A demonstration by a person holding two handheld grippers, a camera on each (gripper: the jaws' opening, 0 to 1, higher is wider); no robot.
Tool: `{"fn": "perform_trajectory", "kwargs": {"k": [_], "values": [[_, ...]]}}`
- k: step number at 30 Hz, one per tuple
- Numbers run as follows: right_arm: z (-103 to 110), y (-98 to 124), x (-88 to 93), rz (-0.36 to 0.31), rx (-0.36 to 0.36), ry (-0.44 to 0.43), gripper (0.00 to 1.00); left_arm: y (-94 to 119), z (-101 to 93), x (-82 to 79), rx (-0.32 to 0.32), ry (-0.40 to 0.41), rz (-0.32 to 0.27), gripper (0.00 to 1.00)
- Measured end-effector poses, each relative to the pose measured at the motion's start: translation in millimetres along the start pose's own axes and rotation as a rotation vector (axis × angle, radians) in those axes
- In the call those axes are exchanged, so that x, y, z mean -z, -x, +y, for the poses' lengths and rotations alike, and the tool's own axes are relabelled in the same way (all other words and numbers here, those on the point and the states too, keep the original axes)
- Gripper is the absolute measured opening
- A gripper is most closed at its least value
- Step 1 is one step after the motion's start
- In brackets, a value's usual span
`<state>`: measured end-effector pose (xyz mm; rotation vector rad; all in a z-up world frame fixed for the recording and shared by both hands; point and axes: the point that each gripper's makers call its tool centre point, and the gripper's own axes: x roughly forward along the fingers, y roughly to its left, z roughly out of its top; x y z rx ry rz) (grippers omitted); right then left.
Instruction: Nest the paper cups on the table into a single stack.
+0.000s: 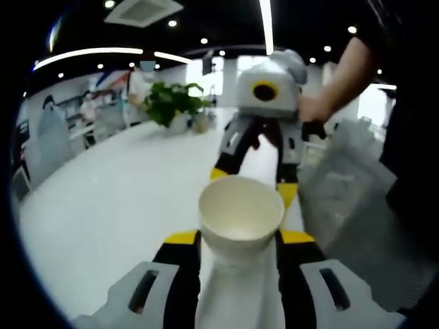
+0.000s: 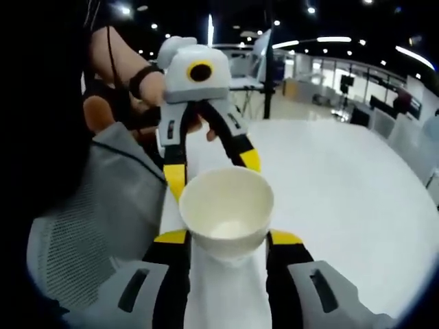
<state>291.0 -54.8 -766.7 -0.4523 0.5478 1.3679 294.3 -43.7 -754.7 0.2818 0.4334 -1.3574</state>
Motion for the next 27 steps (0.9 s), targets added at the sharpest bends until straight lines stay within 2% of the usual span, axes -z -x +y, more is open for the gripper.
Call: {"fn": "perform_trajectory", "kwargs": {"k": [10,27], "values": [[-41.7,9.9,-15.7,-0.033,0.038,-0.006,0.39,0.2,41.0,-27.5,-0.014,-0.048,-0.013,0.42],[-100.1,6.6,-22.1,-0.019,0.095,0.015,0.39,-9.5,96.5,-38.4,-0.007,-0.094,0.001,0.41]]}}
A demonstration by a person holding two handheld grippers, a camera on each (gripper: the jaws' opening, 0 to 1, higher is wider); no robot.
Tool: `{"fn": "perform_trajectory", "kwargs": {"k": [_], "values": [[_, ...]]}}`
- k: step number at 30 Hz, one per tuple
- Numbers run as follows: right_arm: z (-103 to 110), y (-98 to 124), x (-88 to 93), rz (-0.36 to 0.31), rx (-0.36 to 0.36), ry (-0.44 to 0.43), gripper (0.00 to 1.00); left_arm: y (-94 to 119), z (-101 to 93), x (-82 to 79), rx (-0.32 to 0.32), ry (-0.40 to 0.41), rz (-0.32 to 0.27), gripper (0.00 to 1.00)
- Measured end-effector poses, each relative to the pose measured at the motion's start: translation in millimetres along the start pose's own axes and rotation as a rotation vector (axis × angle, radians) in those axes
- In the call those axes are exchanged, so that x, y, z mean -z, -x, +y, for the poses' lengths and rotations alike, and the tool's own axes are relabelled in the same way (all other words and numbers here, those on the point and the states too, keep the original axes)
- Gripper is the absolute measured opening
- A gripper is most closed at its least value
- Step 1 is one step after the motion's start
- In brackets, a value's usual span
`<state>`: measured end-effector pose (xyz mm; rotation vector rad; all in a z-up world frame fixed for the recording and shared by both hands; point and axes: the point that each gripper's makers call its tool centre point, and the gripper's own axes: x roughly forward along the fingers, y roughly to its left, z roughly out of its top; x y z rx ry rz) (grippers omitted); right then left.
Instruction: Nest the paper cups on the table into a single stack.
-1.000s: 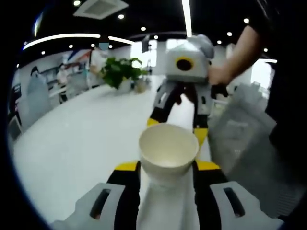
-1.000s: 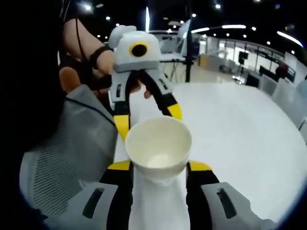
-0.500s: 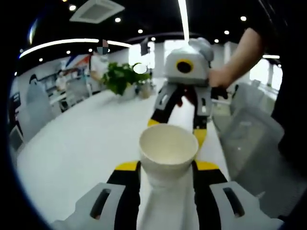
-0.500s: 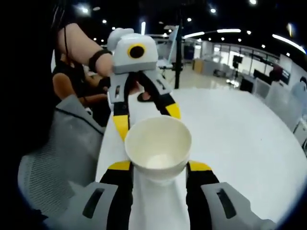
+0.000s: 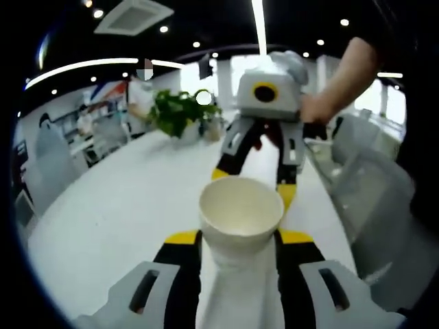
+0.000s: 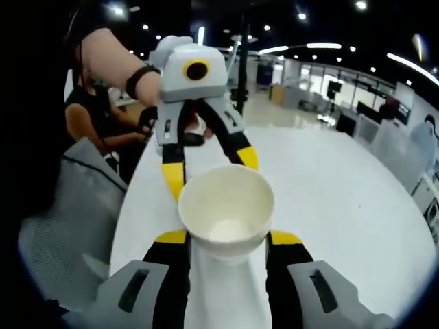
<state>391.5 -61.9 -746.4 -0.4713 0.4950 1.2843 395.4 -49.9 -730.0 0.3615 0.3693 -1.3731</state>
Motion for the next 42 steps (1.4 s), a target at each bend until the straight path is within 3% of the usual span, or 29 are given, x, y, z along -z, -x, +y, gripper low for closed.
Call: {"fn": "perform_trajectory", "kwargs": {"k": [19,25,27,42], "values": [[-56.8,-27.1,17.2,0.029,0.059,-0.071,0.39,-20.0,56.6,21.6,-0.015,0.044,0.009,0.39],[-62.9,-34.2,24.9,0.038,0.056,-0.084,0.40,-25.2,63.4,30.8,-0.009,0.062,0.019,0.40],[-65.8,-35.4,23.5,0.028,0.061,-0.099,0.40,-25.5,67.3,29.7,-0.015,0.100,0.002,0.40],[-73.1,-39.3,23.5,0.026,0.083,-0.121,0.42,-27.4,73.8,29.4,-0.047,0.133,-0.010,0.42]]}}
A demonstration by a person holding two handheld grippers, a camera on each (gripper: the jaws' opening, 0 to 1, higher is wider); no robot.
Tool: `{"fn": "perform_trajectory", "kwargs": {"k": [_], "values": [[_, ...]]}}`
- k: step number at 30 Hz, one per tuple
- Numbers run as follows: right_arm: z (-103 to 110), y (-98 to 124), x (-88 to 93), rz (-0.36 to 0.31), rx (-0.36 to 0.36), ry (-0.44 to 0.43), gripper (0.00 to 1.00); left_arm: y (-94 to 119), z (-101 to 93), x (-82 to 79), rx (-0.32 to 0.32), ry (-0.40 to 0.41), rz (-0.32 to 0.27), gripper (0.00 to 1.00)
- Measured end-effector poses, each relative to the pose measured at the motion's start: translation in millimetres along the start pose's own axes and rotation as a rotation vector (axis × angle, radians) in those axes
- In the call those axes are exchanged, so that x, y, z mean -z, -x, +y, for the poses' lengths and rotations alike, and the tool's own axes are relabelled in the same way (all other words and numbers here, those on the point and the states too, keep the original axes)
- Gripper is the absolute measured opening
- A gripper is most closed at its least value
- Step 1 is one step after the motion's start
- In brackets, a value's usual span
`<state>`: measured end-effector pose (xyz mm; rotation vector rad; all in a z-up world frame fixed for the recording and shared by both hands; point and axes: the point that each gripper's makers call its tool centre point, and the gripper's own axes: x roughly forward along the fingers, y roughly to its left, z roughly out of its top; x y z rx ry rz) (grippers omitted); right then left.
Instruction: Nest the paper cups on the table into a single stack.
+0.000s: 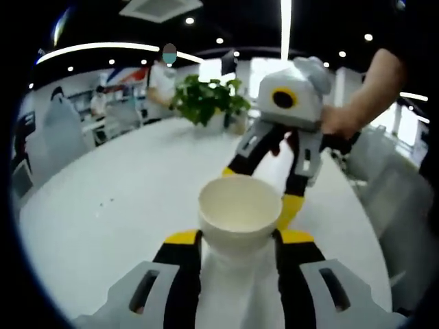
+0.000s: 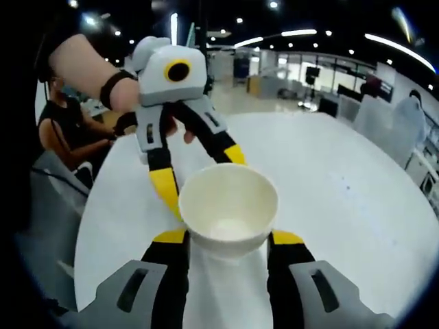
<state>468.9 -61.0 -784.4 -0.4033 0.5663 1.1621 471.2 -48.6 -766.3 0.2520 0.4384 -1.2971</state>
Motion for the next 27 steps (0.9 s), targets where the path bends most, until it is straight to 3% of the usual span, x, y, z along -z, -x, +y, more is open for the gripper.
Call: {"fn": "perform_trajectory", "kwargs": {"k": [14,27], "values": [[8.0,2.0,11.9,0.029,0.012,-0.037,0.44,9.4,4.3,-1.8,-0.043,0.003,-0.003,0.43],[12.8,25.1,11.0,0.000,0.067,-0.094,0.49,28.6,-8.2,2.3,-0.081,-0.001,0.019,0.49]]}}
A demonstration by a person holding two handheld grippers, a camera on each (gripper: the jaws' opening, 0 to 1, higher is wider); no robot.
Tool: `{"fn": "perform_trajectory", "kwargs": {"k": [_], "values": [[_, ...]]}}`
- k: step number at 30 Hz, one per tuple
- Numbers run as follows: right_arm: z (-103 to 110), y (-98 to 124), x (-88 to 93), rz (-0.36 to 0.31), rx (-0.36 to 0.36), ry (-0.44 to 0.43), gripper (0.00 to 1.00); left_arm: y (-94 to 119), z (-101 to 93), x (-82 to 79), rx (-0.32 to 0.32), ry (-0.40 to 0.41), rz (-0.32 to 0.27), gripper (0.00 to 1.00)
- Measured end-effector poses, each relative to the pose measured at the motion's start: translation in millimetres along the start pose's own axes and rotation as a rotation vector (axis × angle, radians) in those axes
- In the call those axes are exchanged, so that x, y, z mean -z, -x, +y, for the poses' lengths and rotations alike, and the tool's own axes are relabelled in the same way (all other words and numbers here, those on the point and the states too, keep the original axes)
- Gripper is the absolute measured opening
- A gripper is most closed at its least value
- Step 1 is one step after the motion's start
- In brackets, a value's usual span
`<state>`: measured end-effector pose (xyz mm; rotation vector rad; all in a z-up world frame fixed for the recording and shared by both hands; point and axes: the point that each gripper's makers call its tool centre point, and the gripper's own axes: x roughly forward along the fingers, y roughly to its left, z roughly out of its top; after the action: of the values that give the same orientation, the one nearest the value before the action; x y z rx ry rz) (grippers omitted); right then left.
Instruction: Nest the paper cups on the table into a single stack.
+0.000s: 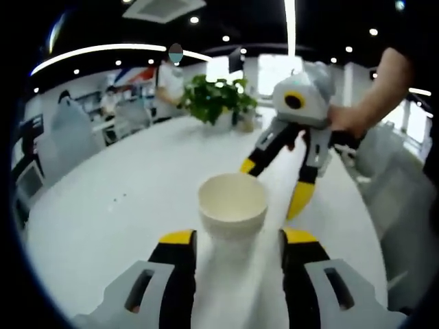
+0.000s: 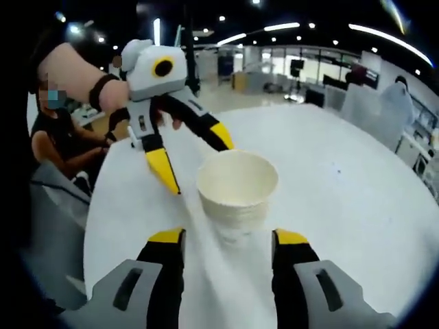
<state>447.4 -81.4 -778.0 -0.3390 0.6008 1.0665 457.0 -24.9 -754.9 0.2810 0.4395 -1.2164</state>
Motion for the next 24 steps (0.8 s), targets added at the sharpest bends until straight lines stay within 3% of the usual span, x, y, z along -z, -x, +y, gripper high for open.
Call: {"fn": "perform_trajectory", "kwargs": {"k": [9,14,24], "values": [[8.1,23.6,-4.7,-0.070,0.051,-0.067,0.56,22.1,-15.5,-8.1,-0.033,0.036,-0.030,0.52],[12.8,38.9,-7.2,-0.133,0.080,-0.125,0.66,34.8,-26.3,-9.0,-0.065,0.049,-0.043,0.57],[25.4,61.4,-0.2,-0.176,0.108,-0.168,0.80,58.4,-54.0,-11.3,-0.112,0.079,-0.058,0.64]]}}
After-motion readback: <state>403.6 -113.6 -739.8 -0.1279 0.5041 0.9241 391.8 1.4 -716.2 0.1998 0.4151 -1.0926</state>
